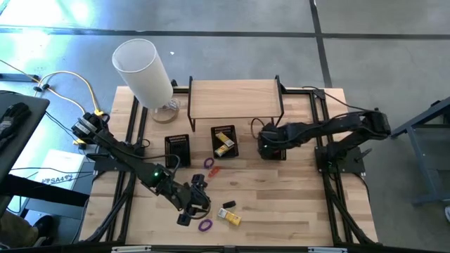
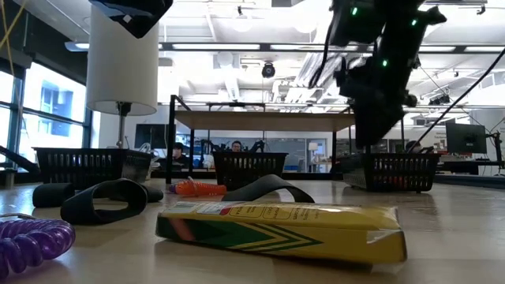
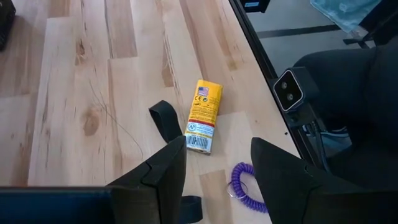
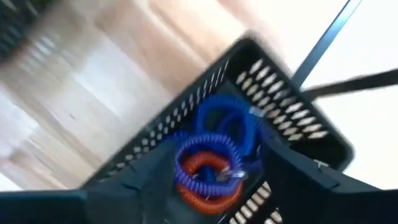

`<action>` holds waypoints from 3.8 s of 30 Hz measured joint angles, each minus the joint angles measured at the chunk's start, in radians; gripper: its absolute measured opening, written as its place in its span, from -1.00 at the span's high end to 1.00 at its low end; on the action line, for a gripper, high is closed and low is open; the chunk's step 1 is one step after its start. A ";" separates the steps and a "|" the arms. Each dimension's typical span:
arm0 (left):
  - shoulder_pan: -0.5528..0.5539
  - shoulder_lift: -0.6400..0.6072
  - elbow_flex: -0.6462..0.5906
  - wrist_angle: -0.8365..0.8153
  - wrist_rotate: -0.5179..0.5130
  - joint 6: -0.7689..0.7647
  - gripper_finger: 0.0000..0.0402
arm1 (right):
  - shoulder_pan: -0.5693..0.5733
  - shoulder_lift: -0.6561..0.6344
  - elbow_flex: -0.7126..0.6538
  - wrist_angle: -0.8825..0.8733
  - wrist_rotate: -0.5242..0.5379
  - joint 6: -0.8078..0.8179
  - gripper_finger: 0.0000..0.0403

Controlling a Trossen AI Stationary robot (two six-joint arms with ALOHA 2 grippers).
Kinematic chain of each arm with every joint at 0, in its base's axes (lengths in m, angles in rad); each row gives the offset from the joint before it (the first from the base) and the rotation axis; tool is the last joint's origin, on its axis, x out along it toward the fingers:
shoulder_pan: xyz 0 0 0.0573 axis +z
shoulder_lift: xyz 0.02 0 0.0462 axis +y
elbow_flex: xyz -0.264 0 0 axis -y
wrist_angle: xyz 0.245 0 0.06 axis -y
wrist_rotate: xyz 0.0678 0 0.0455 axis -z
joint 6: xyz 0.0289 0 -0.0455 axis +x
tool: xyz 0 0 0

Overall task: Pick & Place Office Desk Supplies
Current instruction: Put the black rubber band into the left black bin

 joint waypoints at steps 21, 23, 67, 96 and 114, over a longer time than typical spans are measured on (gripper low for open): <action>0.038 -0.001 -0.008 -0.435 -0.109 0.041 0.13 | 0.455 -0.289 0.001 0.416 0.221 -0.227 -0.18; 0.044 -0.001 -0.015 -0.446 -0.136 0.048 0.13 | 0.494 -0.261 0.001 0.457 0.223 -0.252 -0.18; 0.226 0.228 -0.036 -0.368 0.023 0.137 -0.32 | 0.547 -0.114 0.001 0.597 0.216 -0.311 -0.18; 0.237 0.190 0.022 -0.349 0.018 0.112 0.97 | 0.547 -0.114 0.001 0.596 0.216 -0.312 -0.18; 0.183 -0.102 0.152 -0.627 -0.072 -0.420 0.98 | 0.550 -0.031 -0.001 0.764 0.160 -0.386 -0.18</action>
